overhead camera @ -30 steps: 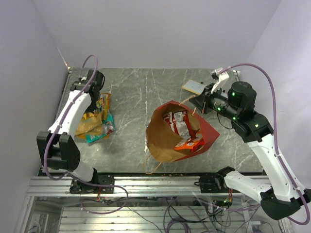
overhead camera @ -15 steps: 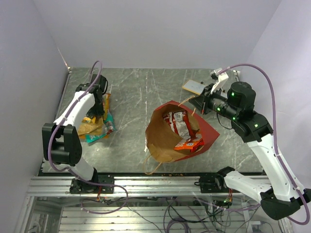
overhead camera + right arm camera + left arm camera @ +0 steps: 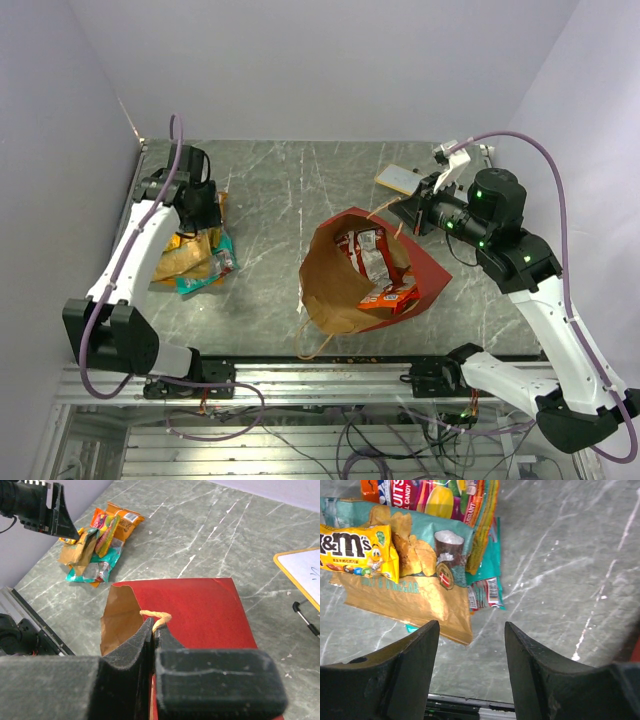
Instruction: Take the snacks out of the paper bag
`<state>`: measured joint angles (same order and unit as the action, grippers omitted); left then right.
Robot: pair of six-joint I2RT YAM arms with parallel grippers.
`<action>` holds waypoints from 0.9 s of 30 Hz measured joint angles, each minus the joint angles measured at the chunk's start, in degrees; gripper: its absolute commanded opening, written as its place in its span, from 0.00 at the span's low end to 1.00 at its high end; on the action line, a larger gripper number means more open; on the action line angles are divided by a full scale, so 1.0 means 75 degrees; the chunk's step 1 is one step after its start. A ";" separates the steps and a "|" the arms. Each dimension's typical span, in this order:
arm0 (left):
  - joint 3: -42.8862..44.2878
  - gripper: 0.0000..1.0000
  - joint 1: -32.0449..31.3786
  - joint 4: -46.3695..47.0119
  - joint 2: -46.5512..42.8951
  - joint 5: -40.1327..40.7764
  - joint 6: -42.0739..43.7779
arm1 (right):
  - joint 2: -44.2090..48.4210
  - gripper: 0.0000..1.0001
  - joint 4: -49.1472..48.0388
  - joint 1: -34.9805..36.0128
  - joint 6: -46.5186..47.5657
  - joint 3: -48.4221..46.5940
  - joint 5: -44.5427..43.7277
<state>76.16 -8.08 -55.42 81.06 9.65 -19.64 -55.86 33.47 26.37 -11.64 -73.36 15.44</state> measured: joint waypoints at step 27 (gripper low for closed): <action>-0.2436 0.67 -0.5149 0.3701 -0.3130 -0.0708 -0.2095 | -0.0029 0.00 -0.0032 0.0000 -0.0111 0.0000 0.0221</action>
<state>57.89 -46.70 -27.66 57.58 4.34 -35.35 -56.07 33.23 26.37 -12.47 -73.36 17.10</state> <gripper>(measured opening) 0.703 0.008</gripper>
